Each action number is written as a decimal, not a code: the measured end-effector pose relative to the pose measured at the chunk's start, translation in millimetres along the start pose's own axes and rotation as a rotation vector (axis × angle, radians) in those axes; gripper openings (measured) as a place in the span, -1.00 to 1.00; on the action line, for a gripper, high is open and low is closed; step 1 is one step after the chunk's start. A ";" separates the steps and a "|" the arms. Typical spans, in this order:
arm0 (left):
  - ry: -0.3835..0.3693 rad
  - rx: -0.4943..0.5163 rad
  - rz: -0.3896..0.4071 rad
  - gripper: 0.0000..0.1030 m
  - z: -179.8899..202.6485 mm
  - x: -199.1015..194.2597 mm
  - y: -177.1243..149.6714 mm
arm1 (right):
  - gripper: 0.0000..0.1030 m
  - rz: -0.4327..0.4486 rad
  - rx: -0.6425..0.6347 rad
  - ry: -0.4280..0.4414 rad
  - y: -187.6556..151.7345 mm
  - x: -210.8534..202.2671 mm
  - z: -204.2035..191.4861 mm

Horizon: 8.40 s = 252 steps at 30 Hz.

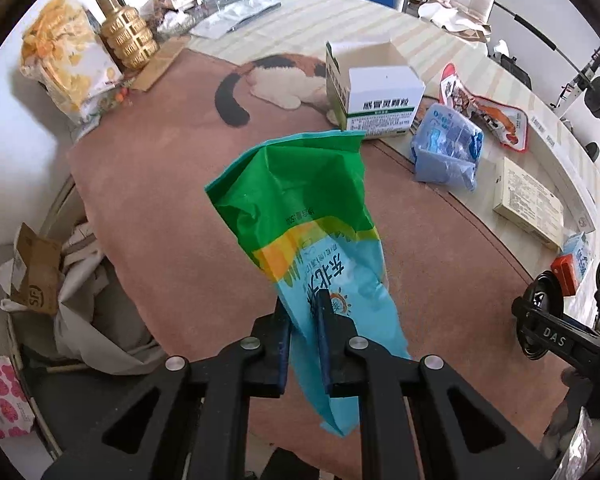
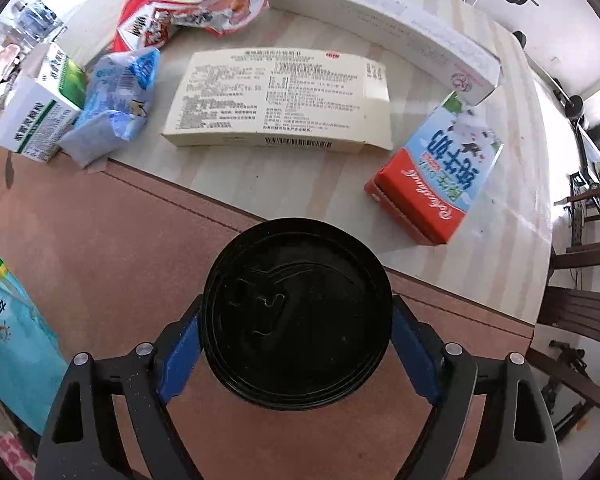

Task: Collect trash
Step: 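Carry the bag and lid to the white bin and release them inside, then move both tools back over the table toward the boxes, then grasp the red-and-white milk carton with the right tool while the left tool grasps the white box, then carry the milk carton and white box to the white bin and release them inside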

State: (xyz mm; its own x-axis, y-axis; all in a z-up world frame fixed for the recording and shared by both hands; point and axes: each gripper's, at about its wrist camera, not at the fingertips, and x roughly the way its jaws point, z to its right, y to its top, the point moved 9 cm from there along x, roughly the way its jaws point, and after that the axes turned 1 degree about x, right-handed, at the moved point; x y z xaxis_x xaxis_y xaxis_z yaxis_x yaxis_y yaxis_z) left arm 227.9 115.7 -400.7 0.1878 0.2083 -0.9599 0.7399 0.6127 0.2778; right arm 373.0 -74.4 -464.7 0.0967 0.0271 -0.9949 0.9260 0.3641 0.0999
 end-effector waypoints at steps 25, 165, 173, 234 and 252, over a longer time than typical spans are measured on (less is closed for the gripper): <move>0.051 -0.176 0.069 -0.86 -158.6 -74.5 -89.0 | 0.69 0.159 -0.349 0.166 -85.8 -98.6 -131.6; -0.129 -0.150 -0.332 0.98 48.1 104.4 194.5 | 0.11 0.027 0.172 0.068 206.4 -1.6 32.1; -0.062 -0.049 -0.285 0.37 61.1 114.1 198.2 | 0.11 0.011 0.129 0.032 215.8 5.5 21.3; -0.112 -0.622 -0.387 0.99 -327.8 323.0 -351.7 | 0.16 -0.432 -0.641 0.248 -381.9 308.9 -319.0; 0.076 -0.615 -0.373 0.99 -348.3 287.3 -387.5 | 0.95 -0.242 -0.781 0.082 -369.0 304.2 -319.7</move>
State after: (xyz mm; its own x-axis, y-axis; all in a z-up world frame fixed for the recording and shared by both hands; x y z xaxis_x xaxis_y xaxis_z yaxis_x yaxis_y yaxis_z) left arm -229.8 203.7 -770.5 -0.0681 -0.0593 -0.9959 0.2441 0.9669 -0.0743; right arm -55.9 97.1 -807.4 -0.1281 -0.0787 -0.9886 0.3937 0.9109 -0.1236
